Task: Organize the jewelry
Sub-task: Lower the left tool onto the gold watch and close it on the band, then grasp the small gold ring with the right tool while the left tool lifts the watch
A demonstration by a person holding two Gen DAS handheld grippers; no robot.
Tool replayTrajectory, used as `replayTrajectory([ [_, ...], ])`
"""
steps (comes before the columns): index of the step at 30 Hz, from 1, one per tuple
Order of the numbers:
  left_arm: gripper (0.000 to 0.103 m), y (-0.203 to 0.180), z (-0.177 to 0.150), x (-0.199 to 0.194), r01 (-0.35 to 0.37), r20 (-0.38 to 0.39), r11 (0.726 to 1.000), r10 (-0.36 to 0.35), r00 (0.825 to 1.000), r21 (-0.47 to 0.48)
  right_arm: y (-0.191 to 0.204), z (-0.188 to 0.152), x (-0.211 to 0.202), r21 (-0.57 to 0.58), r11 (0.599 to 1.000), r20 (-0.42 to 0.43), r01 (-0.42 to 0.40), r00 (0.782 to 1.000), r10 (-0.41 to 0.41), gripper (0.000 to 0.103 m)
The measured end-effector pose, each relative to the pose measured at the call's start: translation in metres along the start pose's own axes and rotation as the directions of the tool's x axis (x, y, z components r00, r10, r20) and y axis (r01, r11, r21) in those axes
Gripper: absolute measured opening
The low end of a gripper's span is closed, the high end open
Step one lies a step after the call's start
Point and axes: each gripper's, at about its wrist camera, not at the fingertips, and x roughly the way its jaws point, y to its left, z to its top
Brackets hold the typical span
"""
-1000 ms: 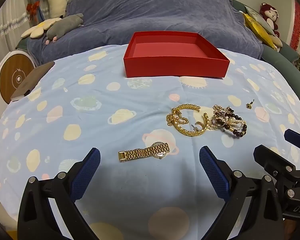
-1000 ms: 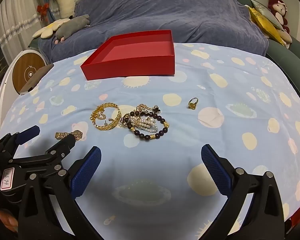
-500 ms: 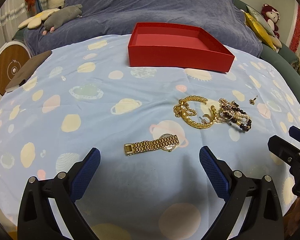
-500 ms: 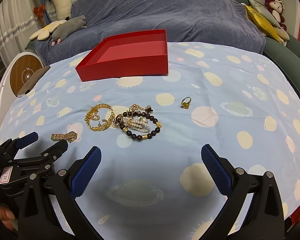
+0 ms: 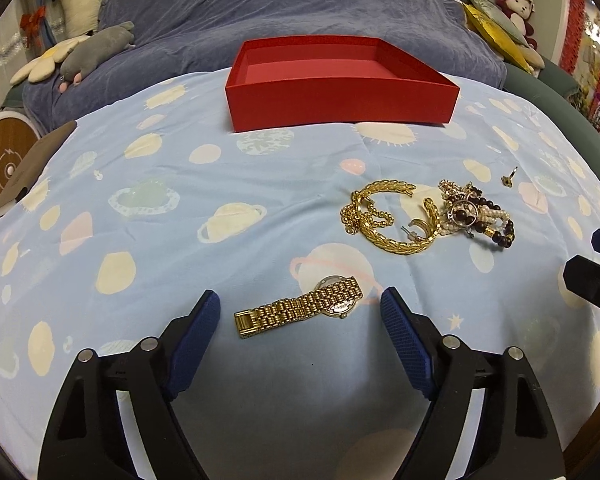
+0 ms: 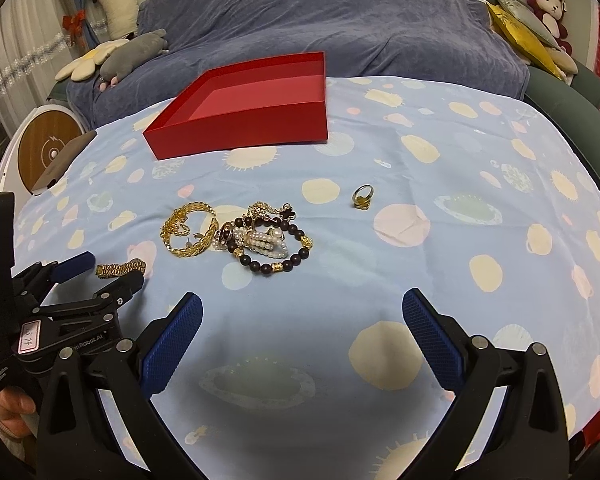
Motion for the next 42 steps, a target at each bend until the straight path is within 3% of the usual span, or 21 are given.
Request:
replayTrajectory([
  [3, 0.068, -0.006, -0.003, 0.001, -0.002, 0.0, 1.0, 0.002, 1.0, 0.02, -0.001, 0.0, -0.001, 0.003, 1.0, 0.001, -0.004, 1.0, 0.004, 0.098],
  [8, 0.053, -0.02, -0.008, -0.008, 0.073, -0.01, 0.997, -0.073, 0.997, 0.029, -0.002, 0.002, -0.001, 0.007, 1.0, 0.003, -0.004, 1.0, 0.004, 0.098],
  [16, 0.057, -0.017, 0.005, 0.001, 0.039, -0.012, 0.998, -0.04, 0.999, -0.042, -0.002, 0.003, 0.0, 0.008, 1.0, 0.002, -0.002, 1.0, 0.002, 0.098],
  [20, 0.057, -0.024, 0.01, 0.006, 0.035, -0.003, 0.999, -0.035, 0.999, -0.027, -0.001, 0.004, -0.002, 0.004, 1.0, 0.009, -0.003, 1.0, 0.003, 0.098],
  [23, 0.043, -0.034, 0.008, 0.005, 0.022, 0.01, 1.0, -0.023, 1.0, 0.017, -0.003, 0.003, -0.004, 0.004, 1.0, 0.014, 0.001, 1.0, -0.001, 0.098],
  [27, 0.009, -0.037, 0.006, 0.002, 0.044, 0.021, 0.998, -0.045, 0.999, 0.043, -0.011, 0.004, -0.006, 0.026, 1.0, 0.016, -0.002, 1.0, 0.002, 0.098],
  [42, 0.009, -0.024, 0.014, -0.025, 0.15, 0.046, 0.988, -0.148, 0.988, -0.038, -0.029, 0.023, 0.0, 0.072, 0.997, 0.044, 0.023, 0.999, -0.026, 0.098],
])
